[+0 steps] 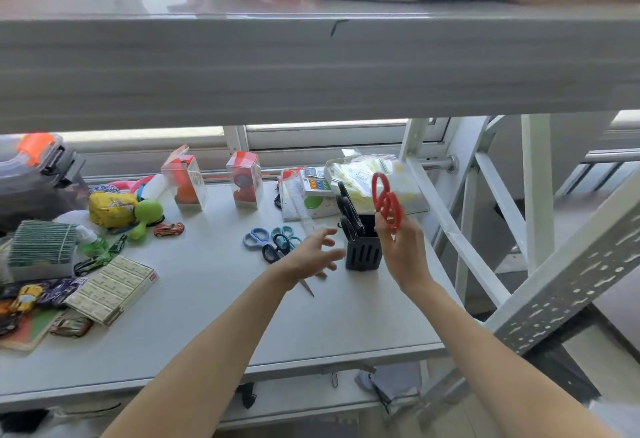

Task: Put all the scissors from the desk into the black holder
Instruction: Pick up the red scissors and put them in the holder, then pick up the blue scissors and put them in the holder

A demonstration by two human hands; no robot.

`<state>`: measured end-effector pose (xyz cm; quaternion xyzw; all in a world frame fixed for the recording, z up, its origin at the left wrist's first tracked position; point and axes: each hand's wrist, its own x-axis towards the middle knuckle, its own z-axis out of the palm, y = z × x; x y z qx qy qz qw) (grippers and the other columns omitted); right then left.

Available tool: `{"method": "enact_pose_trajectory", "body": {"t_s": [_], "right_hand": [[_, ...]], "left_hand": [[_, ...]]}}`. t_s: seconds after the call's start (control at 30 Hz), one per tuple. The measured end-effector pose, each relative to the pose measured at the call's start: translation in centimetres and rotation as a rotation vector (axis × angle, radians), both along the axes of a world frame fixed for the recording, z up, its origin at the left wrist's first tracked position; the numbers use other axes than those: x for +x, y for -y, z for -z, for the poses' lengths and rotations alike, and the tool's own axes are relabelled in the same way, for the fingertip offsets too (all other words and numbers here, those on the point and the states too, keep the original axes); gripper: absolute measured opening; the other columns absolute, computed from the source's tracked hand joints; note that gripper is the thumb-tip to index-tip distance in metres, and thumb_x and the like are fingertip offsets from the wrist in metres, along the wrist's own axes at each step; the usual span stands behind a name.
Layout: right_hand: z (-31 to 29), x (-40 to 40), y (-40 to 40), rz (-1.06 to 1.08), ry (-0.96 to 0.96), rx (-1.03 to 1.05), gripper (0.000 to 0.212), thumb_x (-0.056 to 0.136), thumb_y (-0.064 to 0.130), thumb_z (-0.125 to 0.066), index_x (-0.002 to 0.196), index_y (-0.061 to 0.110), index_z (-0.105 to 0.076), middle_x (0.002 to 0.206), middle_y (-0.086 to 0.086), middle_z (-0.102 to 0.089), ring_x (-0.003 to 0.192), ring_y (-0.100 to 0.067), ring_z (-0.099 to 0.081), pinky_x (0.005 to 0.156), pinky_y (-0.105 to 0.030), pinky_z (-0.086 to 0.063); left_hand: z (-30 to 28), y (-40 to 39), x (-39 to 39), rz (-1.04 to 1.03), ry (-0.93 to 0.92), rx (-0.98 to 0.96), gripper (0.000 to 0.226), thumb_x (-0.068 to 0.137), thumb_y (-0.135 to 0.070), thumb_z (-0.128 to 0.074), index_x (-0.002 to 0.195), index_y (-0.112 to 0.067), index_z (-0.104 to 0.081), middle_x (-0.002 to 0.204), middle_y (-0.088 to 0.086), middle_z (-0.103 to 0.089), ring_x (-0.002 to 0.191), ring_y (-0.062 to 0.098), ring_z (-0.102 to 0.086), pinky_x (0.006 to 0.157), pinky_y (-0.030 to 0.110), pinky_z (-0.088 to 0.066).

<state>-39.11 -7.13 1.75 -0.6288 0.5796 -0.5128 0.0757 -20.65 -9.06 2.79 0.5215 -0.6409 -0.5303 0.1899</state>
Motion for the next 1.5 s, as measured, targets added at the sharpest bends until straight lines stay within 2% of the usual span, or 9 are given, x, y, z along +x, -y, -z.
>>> {"method": "enact_pose_trajectory", "body": {"t_s": [0.1,0.27,0.4,0.73,0.83,0.97,1.13,1.37,1.5], "right_hand": [[1.4,-0.2,0.7,0.018,-0.134,0.1,0.029,0.099,0.022,-0.054,0.124,0.008,-0.059,0.071,-0.003,-0.062,0.06,-0.024,-0.056,0.058,-0.031,-0.044],[2.3,0.2,0.8,0.104,-0.358,0.057,0.011,0.094,0.021,-0.06,0.095,0.014,-0.068,0.068,0.008,-0.057,0.07,-0.027,-0.056,0.065,-0.033,-0.034],[2.9,0.0,0.5,0.127,-0.425,0.066,0.023,0.089,0.022,-0.066,0.112,0.017,-0.067,0.106,0.0,-0.069,0.094,-0.027,-0.06,0.072,-0.032,-0.032],[4.4,-0.6,-2.5,0.143,-0.259,0.062,0.053,0.086,0.029,-0.07,0.134,0.015,-0.051,0.124,-0.001,-0.058,0.112,-0.019,-0.054,0.09,-0.034,-0.04],[5.0,-0.2,-3.9,0.199,-0.13,0.042,0.05,0.087,0.029,-0.069,0.131,0.016,-0.049,0.116,0.0,-0.055,0.103,-0.017,-0.056,0.088,-0.032,-0.04],[6.2,1.7,-6.2,0.221,-0.009,-0.008,0.03,0.09,0.034,-0.061,0.113,0.021,-0.047,0.099,0.005,-0.051,0.089,-0.013,-0.053,0.08,-0.033,-0.044],[7.2,6.8,-6.2,-0.032,-0.151,0.108,0.02,0.089,0.027,-0.059,0.108,0.02,-0.055,0.097,0.006,-0.055,0.083,-0.01,-0.054,0.076,-0.029,-0.044],[6.3,13.9,-0.2,-0.189,-0.442,0.549,0.036,0.093,0.018,-0.053,0.128,0.013,-0.051,0.124,-0.008,-0.052,0.106,-0.031,-0.057,0.09,-0.039,-0.043],[6.8,15.3,1.4,-0.113,-0.539,0.659,0.03,0.09,0.002,-0.049,0.12,0.007,-0.05,0.12,-0.013,-0.05,0.1,-0.034,-0.059,0.077,-0.037,-0.045]], "left_hand": [[-0.1,0.1,-1.0,0.004,0.021,-0.016,0.063,0.098,-0.023,-0.057,0.154,-0.018,-0.029,0.151,0.01,-0.041,0.096,0.02,-0.064,0.069,0.024,-0.055],[0.2,0.2,-1.4,-0.017,0.06,-0.03,0.065,0.098,-0.021,-0.058,0.155,-0.019,-0.027,0.15,0.009,-0.041,0.098,0.021,-0.064,0.079,0.033,-0.056],[0.5,0.2,-1.4,-0.019,0.071,-0.011,0.066,0.097,-0.021,-0.058,0.155,-0.02,-0.027,0.149,0.008,-0.041,0.1,0.023,-0.065,0.086,0.037,-0.057],[1.6,0.1,-0.1,-0.02,0.029,0.004,0.064,0.098,-0.02,-0.058,0.155,-0.02,-0.028,0.149,0.007,-0.042,0.098,0.021,-0.064,0.085,0.035,-0.056],[2.3,0.2,1.1,-0.023,0.025,0.005,0.062,0.097,-0.02,-0.058,0.154,-0.019,-0.031,0.145,0.007,-0.044,0.097,0.021,-0.066,0.078,0.03,-0.056],[3.4,0.9,3.8,-0.2,0.043,-0.059,0.047,0.097,-0.01,-0.056,0.143,-0.008,-0.047,0.135,0.014,-0.054,0.09,0.026,-0.067,0.086,0.04,-0.057],[5.4,2.4,8.5,-0.538,0.293,-0.21,0.043,0.089,-0.002,-0.052,0.131,-0.005,-0.058,0.132,0.018,-0.051,0.115,0.035,-0.06,0.103,0.035,-0.046],[7.7,3.8,9.6,-0.457,0.512,-0.043,0.043,0.093,-0.016,-0.047,0.133,-0.003,-0.054,0.136,0.022,-0.035,0.105,0.042,-0.061,0.099,0.038,-0.051],[8.2,4.1,9.2,-0.465,0.521,-0.043,0.037,0.092,-0.019,-0.048,0.123,-0.003,-0.061,0.132,0.02,-0.034,0.097,0.041,-0.065,0.094,0.039,-0.055]]}}
